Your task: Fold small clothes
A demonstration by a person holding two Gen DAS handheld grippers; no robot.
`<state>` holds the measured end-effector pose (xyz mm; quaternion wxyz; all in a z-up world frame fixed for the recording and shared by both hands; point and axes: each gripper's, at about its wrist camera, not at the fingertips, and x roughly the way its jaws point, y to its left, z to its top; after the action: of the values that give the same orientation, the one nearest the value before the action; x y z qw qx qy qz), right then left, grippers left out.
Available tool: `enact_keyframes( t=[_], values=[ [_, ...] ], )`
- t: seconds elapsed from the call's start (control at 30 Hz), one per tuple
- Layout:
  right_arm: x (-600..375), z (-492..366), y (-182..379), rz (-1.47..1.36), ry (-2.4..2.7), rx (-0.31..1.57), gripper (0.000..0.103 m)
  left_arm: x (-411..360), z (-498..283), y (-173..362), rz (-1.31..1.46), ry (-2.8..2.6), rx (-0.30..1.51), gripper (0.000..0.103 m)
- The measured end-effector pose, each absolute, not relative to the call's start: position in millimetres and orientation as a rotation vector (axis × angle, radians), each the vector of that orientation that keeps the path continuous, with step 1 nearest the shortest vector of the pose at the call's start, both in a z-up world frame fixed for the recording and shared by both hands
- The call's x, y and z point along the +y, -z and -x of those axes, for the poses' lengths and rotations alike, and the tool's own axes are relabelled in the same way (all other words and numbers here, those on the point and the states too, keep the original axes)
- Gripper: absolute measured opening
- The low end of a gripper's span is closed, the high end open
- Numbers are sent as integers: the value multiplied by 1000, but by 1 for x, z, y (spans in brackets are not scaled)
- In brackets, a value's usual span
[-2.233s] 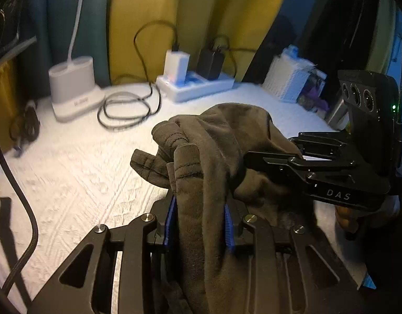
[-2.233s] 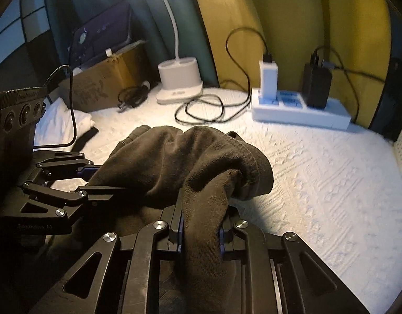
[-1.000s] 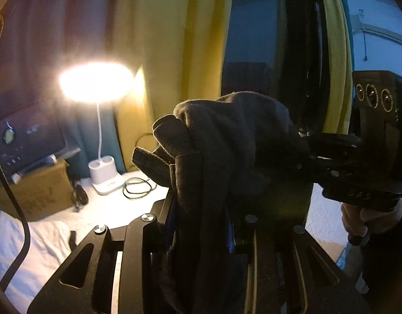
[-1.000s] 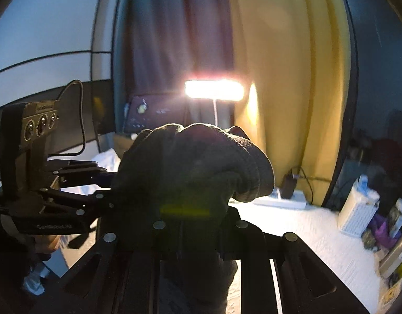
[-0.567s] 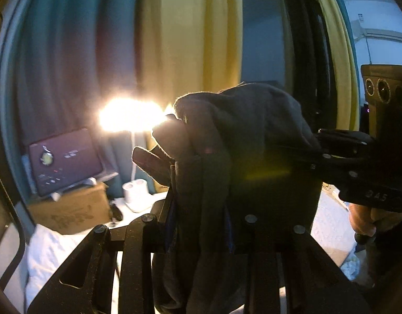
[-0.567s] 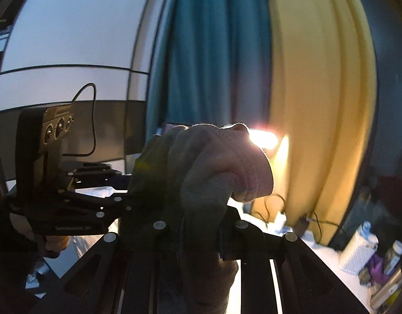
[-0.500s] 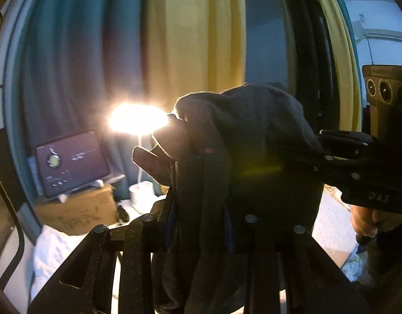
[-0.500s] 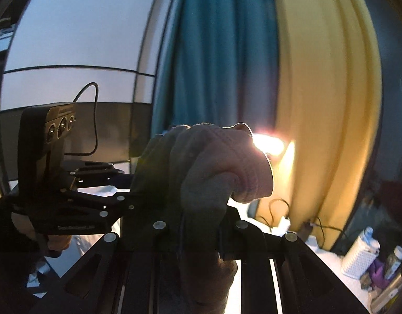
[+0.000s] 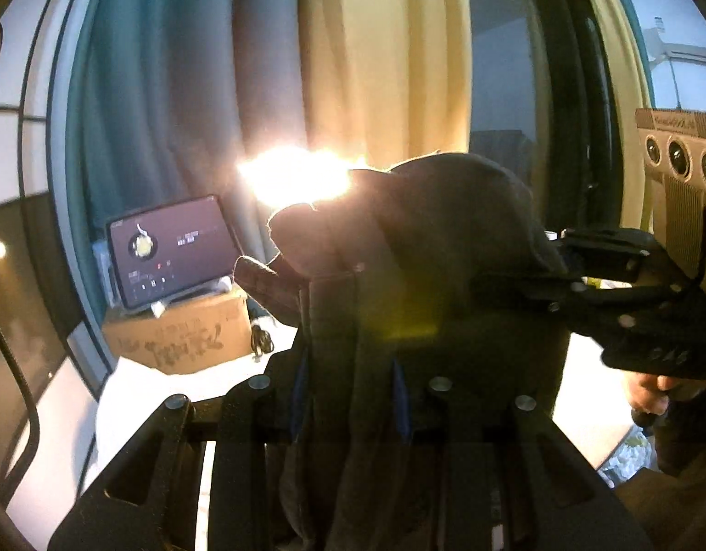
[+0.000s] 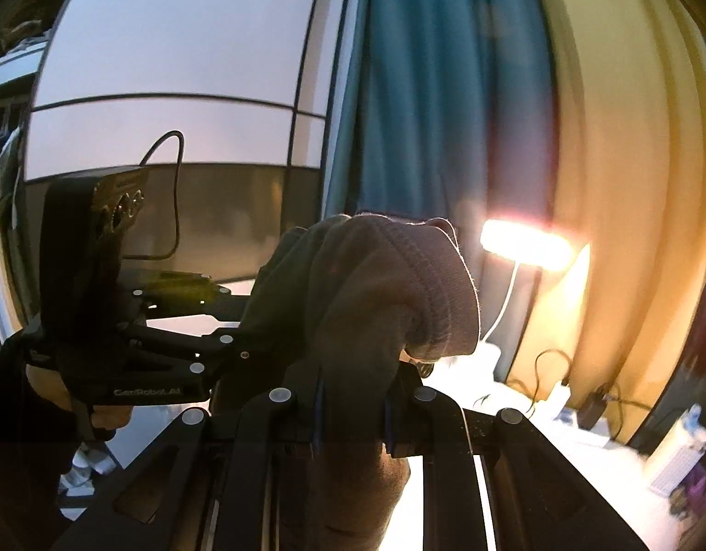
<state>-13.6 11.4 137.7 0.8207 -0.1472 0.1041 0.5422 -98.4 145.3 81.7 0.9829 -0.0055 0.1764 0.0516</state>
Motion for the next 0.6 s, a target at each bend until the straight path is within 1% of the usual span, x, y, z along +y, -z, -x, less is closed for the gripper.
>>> enact_keyframes(
  t=[0.2,0.6],
  values=[
    [28,-12,-117,317,-1103,299,19,152,81,-61,39,-89,400,29],
    [58,-89,-65,301,-1051,466,19,182,12,-15,94,-56,528,29]
  ],
)
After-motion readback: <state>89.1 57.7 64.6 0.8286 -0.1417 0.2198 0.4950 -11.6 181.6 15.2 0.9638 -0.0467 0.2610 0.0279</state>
